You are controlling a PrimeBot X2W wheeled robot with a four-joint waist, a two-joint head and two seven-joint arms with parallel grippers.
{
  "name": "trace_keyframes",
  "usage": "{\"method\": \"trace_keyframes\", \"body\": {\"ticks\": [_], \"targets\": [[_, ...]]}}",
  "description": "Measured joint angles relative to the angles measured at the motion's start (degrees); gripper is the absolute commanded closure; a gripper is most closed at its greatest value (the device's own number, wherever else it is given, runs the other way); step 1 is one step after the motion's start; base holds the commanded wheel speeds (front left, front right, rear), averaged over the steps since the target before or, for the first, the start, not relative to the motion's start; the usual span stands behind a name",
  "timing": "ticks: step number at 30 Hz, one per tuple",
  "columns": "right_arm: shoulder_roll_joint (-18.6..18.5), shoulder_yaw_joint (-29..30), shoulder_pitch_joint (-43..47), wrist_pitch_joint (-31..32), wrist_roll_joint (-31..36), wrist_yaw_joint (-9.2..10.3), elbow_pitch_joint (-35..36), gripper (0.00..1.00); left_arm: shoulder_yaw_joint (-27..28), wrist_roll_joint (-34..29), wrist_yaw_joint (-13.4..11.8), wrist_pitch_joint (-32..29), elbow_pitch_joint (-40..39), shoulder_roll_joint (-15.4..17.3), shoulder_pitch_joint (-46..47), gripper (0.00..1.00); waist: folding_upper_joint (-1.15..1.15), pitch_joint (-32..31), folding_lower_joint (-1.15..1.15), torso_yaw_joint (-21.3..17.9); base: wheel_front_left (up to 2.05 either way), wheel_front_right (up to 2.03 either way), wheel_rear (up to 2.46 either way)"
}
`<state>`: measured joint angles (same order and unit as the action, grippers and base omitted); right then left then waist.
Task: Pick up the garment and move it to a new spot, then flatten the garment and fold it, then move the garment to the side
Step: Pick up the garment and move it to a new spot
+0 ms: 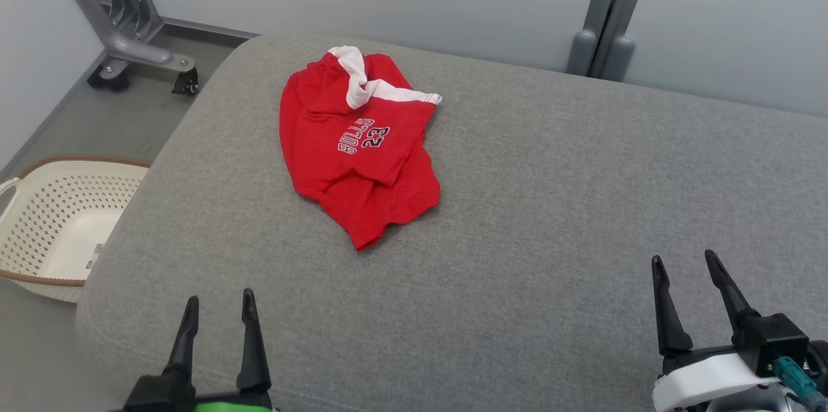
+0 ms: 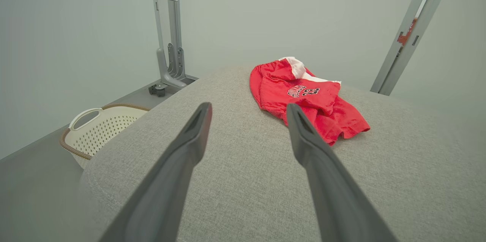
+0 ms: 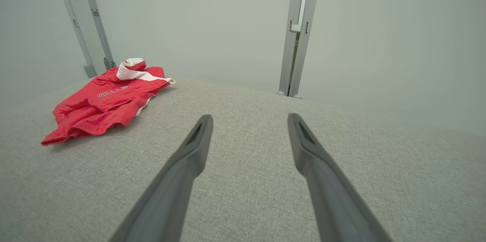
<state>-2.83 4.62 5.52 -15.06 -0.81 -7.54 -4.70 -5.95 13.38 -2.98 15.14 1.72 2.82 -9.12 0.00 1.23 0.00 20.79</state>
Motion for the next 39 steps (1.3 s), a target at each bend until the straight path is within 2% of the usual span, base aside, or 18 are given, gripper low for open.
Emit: {"method": "trace_keyframes", "body": {"ticks": [4, 7, 17, 21, 23, 28, 30, 35, 39], "targets": [[-0.4, -0.2, -1.2, 0.0, 0.2, 0.00, 0.3, 0.00, -2.3, -0.6, 2.1, 0.0, 3.1, 0.0, 5.7, 0.00, 0.00, 1.8, 0.00, -1.2, 0.00, 0.00, 0.00], [-1.6, -1.2, -3.5, 0.0, 0.3, 0.00, 0.8, 0.00, -4.2, -1.6, 3.7, 0.0, 9.6, 0.0, 12.1, 0.00, 0.00, 4.1, 0.00, -2.1, 0.00, 0.00, 0.00], [-4.3, -4.5, -10.4, 0.0, -0.1, 0.00, 0.4, 0.00, -5.9, 3.8, 7.8, -12.6, 32.7, 0.6, 39.2, 0.00, 0.00, 14.5, 0.01, -7.2, 0.00, 0.00, 0.00], [-4.4, -5.6, -11.6, 0.0, -0.4, 0.00, -0.2, 0.00, -5.1, 3.6, 7.4, -13.1, 39.7, 2.4, 46.0, 0.00, 0.00, 16.9, 0.01, -10.2, 0.00, 0.00, 0.00], [-4.4, -5.8, -11.9, 0.0, -0.6, 0.00, -0.3, 0.00, -4.7, 3.6, 6.4, -13.6, 43.4, 2.7, 48.3, 0.00, 0.00, 17.8, 0.01, -11.7, 0.00, 0.00, 0.00], [-4.1, -6.4, -11.9, 0.0, -0.7, 0.00, -1.3, 0.00, -4.7, 3.4, 5.1, -17.8, 53.0, 3.9, 51.4, 0.00, 0.00, 19.0, 0.01, -15.1, 0.00, 0.00, 0.00], [-3.8, -6.2, -11.9, 0.0, -1.0, 0.00, -1.4, 0.00, -4.8, 3.5, 4.8, -18.1, 55.0, 4.6, 52.5, 1.00, 0.00, 18.9, 0.01, -16.0, 0.00, 0.00, 0.00], [-3.2, -5.4, -10.7, 0.0, -1.1, 0.00, -1.9, 0.00, -6.0, 3.0, 5.5, -14.7, 56.1, 4.2, 53.2, 1.00, 0.00, 17.4, 0.01, -16.7, 0.00, 0.00, 0.00], [-2.7, -5.3, -9.5, 0.0, -1.2, 0.00, -2.4, 0.00, -7.5, 2.7, 6.7, -11.3, 53.8, 2.8, 53.9, 1.00, 0.00, 15.3, 0.01, -16.3, 0.00, 0.00, 0.00]]}}
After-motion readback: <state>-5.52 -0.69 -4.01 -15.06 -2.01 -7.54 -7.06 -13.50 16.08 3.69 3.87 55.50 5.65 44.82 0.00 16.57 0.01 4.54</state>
